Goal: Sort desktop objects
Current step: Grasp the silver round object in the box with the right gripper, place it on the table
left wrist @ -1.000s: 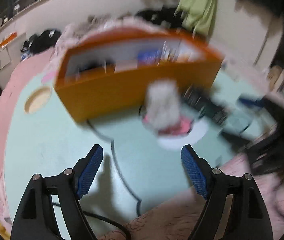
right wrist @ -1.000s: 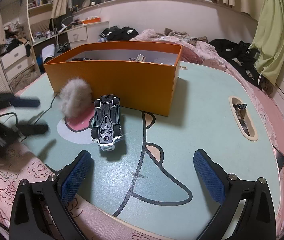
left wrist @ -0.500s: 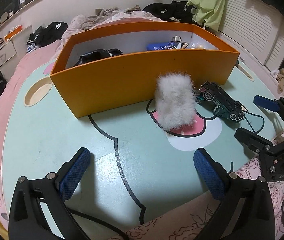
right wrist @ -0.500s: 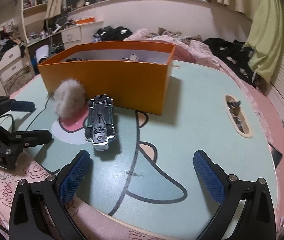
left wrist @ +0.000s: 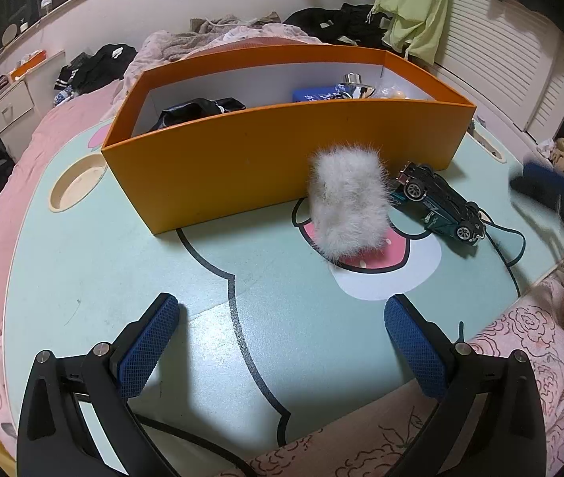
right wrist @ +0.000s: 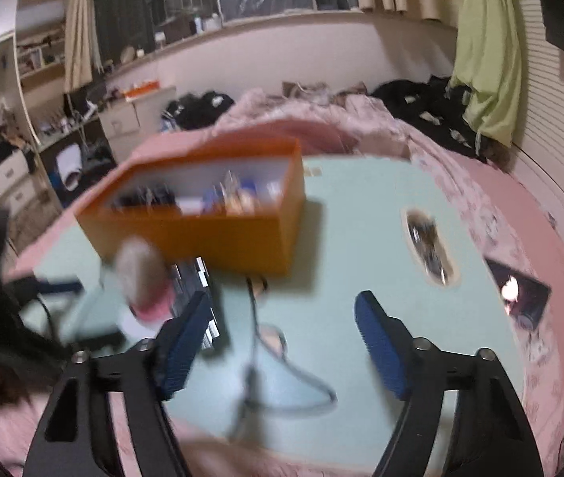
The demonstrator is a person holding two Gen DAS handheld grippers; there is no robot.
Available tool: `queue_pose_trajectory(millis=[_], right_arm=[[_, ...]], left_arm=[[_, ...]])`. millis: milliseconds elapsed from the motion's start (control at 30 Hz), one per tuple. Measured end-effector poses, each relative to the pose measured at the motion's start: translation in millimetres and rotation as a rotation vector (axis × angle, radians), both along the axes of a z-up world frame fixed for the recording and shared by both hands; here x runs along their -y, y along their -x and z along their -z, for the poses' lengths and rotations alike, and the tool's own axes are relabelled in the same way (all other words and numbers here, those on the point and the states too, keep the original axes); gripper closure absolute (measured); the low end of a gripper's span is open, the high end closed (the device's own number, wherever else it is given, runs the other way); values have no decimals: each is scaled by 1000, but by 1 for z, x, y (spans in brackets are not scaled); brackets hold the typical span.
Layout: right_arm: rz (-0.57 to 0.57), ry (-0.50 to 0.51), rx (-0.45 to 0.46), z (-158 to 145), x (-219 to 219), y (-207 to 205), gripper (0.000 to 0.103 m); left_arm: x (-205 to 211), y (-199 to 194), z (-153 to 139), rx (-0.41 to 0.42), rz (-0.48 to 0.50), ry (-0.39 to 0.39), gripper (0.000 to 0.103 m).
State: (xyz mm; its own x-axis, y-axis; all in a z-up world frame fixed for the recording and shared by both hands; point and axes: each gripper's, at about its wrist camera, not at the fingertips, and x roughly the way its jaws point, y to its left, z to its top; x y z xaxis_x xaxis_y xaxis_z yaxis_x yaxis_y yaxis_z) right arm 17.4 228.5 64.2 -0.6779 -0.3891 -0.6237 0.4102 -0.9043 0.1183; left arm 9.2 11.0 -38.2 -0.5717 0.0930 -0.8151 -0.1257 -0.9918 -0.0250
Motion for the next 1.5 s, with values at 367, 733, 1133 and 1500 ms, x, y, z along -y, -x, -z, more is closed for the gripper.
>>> queue_pose_trajectory(millis=[367, 733, 1133, 1500], right_arm=[[-84, -164, 177, -4, 110, 111, 55], [-128, -84, 85, -15, 93, 84, 76], [-15, -58, 184, 42, -5, 14, 76], [-98, -76, 106, 48, 33, 10, 71]], left_arm=[[1, 2, 1, -3, -1, -1, 0], [0, -7, -12, -8, -2, 2, 0], [1, -9, -10, -10, -3, 2, 0], [13, -18, -18, -12, -4, 2, 0]])
